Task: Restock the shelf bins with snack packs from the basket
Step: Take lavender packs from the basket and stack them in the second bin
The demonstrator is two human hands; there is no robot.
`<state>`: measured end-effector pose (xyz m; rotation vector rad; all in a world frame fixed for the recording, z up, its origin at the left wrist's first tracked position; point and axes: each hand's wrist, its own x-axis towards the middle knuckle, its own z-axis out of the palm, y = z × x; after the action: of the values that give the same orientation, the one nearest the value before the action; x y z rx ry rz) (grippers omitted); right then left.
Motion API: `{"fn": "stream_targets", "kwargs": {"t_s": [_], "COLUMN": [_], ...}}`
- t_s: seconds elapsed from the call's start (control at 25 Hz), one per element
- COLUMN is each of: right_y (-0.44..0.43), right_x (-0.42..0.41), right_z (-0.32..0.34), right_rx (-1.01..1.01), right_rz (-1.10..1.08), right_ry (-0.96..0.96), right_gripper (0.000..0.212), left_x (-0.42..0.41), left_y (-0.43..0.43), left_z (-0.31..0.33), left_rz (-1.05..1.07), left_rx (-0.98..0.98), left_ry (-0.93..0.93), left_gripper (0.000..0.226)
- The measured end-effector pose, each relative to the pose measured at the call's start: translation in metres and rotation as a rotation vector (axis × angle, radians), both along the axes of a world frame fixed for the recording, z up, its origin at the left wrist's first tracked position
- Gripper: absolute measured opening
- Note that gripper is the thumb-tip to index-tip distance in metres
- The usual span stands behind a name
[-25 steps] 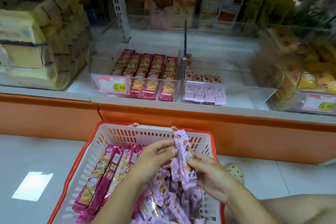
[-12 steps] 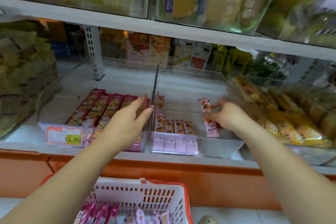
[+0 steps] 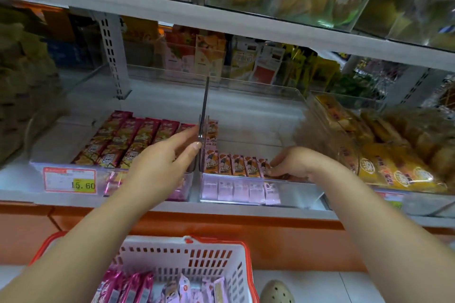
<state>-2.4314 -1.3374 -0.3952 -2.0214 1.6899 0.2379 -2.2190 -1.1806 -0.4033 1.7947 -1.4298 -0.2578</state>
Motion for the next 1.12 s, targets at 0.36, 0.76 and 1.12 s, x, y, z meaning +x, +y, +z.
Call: {"fn": "stream_targets", "kwargs": {"t_s": [0.36,0.76,1.12], "right_y": [0.153,0.224,0.234], "right_x": [0.010,0.033,0.025], "right_z": [-0.023,-0.277,-0.236], "right_rx": [-0.217,0.252,0.542], "right_rz": [0.118,0.146,-0.456], "right_ry": [-0.820,-0.012,-0.644], "right_gripper": [0.018,0.066,0.050], "left_x": [-0.029,-0.017,-0.026], "left_y": [0.124,0.179,0.172], "left_z": [-0.150,-0.244,-0.238], "left_rz": [0.100,0.087,0.087], "left_rx": [0.148,0.701,0.700], "left_ry": [0.335,0.488,0.627], "left_gripper": [0.038,0.041,0.040]}}
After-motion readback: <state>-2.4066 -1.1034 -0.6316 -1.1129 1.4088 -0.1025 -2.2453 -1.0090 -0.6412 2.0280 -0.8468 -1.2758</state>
